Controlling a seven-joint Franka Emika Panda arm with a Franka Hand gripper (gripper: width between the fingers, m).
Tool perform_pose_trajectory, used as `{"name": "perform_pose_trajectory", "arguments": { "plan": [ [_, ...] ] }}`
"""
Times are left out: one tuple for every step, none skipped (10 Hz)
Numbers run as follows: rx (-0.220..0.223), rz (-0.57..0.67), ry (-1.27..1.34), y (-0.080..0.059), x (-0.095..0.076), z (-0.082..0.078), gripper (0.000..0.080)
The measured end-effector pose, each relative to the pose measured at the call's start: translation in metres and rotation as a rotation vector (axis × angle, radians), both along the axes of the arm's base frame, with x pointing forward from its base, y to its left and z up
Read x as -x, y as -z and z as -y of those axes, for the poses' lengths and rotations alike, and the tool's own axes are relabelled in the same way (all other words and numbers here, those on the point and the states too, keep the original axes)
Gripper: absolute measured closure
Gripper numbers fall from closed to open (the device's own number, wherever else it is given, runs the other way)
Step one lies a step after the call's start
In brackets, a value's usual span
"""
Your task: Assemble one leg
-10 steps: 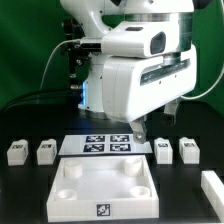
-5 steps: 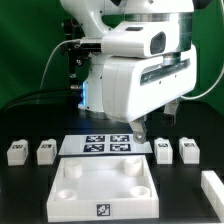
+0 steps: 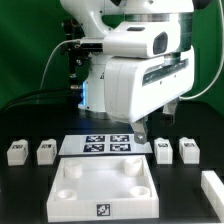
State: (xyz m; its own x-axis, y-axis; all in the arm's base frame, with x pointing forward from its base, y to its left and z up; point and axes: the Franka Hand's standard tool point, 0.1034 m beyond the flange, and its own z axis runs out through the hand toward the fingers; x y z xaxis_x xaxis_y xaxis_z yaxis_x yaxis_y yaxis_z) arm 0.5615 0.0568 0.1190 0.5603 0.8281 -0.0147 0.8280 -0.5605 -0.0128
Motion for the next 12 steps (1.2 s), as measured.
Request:
{"name": "perform_pose_trajectory", "arguments": {
  "plan": [
    [-0.001,0.004,-0.17,0.002,0.013,0.008,0.0149],
    [-0.001,-0.008,-0.239,0.004,0.032,0.018,0.0149],
    [-0.004,-0.016,-0.37,0.008,0.047,0.029,0.0149],
    [-0.009,-0.019,-0.448,0.017,0.063,0.04,0.0149],
    [-0.016,-0.027,-0.569,0.025,0.077,0.05,0.0149],
    [-0.026,-0.03,-0.658,0.038,0.09,0.06,0.0149],
    [-0.035,-0.036,-0.645,0.053,0.099,0.065,0.0149],
    [-0.043,-0.039,-0.631,0.065,0.104,0.072,0.0149],
    [-0.05,-0.041,-0.617,0.077,0.108,0.079,0.0149],
    [-0.056,-0.045,-0.606,0.088,0.111,0.082,0.0149],
    [-0.061,-0.047,-0.601,0.096,0.113,0.082,0.0149],
    [-0.064,-0.047,-0.597,0.102,0.115,0.079,0.0149]
  ]
}}
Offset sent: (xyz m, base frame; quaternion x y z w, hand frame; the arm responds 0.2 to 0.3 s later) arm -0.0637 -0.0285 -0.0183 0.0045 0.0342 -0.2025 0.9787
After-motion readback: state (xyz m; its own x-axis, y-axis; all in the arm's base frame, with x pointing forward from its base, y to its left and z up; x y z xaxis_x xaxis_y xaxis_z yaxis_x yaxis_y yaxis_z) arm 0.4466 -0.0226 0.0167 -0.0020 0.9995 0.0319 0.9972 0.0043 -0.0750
